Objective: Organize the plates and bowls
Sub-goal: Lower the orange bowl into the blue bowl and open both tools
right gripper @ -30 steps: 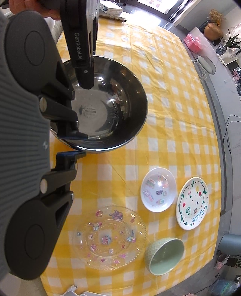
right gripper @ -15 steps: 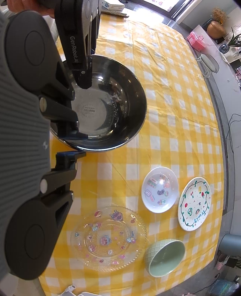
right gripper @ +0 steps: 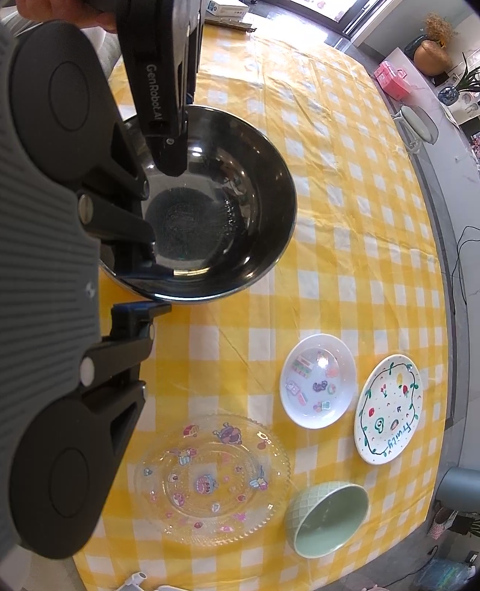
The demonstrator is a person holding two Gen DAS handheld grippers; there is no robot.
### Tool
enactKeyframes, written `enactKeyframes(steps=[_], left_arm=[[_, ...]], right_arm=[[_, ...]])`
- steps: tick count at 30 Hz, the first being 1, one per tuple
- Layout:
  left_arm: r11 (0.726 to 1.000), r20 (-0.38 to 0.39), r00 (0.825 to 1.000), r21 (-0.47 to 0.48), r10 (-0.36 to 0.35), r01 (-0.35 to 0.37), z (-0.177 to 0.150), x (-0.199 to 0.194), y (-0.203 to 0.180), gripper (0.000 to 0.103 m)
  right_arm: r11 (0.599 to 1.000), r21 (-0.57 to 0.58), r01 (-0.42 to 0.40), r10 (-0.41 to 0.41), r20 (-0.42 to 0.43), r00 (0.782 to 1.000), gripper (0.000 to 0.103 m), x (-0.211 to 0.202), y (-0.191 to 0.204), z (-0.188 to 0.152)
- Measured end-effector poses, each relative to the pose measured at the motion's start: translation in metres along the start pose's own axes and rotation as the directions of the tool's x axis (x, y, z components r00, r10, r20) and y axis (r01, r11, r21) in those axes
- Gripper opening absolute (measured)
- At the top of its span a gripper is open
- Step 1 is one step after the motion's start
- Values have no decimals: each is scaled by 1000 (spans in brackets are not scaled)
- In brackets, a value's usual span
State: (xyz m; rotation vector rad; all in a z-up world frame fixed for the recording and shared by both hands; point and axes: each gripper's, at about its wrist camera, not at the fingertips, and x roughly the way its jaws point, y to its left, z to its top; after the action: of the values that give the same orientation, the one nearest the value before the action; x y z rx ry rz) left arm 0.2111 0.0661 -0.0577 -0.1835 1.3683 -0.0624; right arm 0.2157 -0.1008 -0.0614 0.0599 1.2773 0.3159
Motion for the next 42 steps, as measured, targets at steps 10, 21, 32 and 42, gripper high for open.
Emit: enactKeyframes(steps=[10, 21, 32, 42], left_arm=[[999, 44, 999, 42, 12, -14, 1, -14, -4, 37], [997, 125, 992, 71, 9, -18, 1, -26, 1, 21], [999, 111, 994, 49, -2, -3, 1, -19, 11, 3], [993, 187, 982, 110, 24, -45, -3, -43, -5, 12]], right_arm=[[1000, -3, -21, 21, 45, 999, 23, -12, 0, 2], [1000, 0, -15, 15, 51, 999, 18, -11, -4, 5], [1000, 15, -17, 16, 45, 999, 2, -7, -3, 5], [998, 13, -61, 59, 98, 993, 7, -30, -9, -1]])
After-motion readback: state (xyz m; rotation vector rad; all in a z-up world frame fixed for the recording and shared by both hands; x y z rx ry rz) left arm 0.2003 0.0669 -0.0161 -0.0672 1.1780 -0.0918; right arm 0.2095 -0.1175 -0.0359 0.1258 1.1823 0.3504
